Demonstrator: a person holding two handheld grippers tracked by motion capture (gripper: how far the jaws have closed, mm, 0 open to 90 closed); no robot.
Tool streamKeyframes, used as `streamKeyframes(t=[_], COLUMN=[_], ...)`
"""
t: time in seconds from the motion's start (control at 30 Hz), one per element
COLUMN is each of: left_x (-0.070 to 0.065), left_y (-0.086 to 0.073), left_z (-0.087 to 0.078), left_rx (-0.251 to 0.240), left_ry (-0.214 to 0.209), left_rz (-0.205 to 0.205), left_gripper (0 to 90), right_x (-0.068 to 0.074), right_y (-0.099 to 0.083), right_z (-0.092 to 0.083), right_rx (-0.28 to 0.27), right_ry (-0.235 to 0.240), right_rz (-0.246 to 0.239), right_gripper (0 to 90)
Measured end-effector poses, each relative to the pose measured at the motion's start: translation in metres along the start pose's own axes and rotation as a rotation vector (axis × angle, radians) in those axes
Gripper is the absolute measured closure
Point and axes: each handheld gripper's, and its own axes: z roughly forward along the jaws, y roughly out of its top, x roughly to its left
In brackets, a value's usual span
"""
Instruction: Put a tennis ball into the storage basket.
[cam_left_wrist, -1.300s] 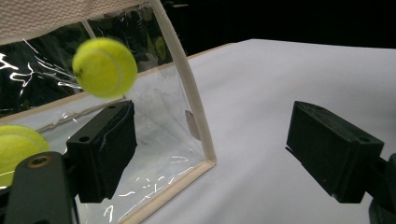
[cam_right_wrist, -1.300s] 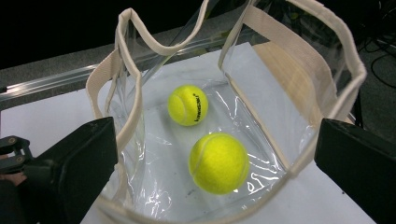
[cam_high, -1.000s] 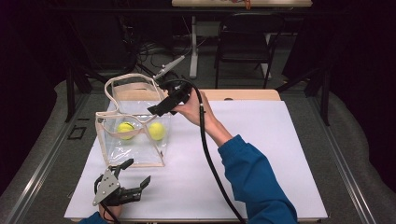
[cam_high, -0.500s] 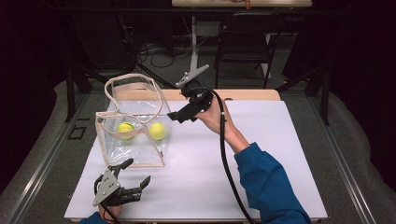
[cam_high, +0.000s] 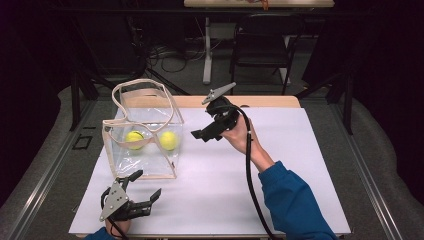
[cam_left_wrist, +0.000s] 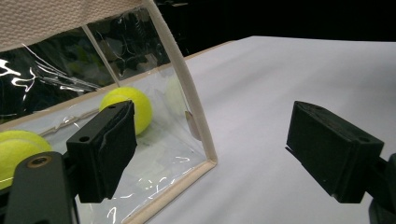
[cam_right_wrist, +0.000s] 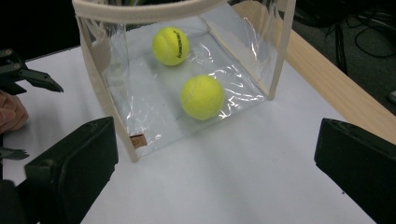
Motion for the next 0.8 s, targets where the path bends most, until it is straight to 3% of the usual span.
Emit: streamKeyframes(t=[0.47, 0.7, 0.73, 0.8], left_x=[0.001, 0.001, 0.001, 0.001], left_y=[-0.001, -0.001, -0.001, -0.001], left_z=[0.001, 0.001, 0.001, 0.001], left_rx=[0.007, 0.007, 0.009, 0.01], left_ry=[0.002, 0.001, 0.0, -0.003], left_rz=[0.001, 0.0, -0.001, -0.002], left_gripper=[15.8, 15.8, 15.8, 15.8], right_x=[-0.009, -0.009, -0.009, -0.008], right_y=[-0.045, -0.048, -0.065, -0.074], right_z=[-0.006, -0.007, -0.012, -0.015], right_rx=[0.026, 0.03, 0.038, 0.046], right_ry=[-0.035, -0.037, -0.046, -0.053], right_rz=[0.048, 0.051, 0.058, 0.06], right_gripper=[0.0, 0.0, 0.0, 0.0])
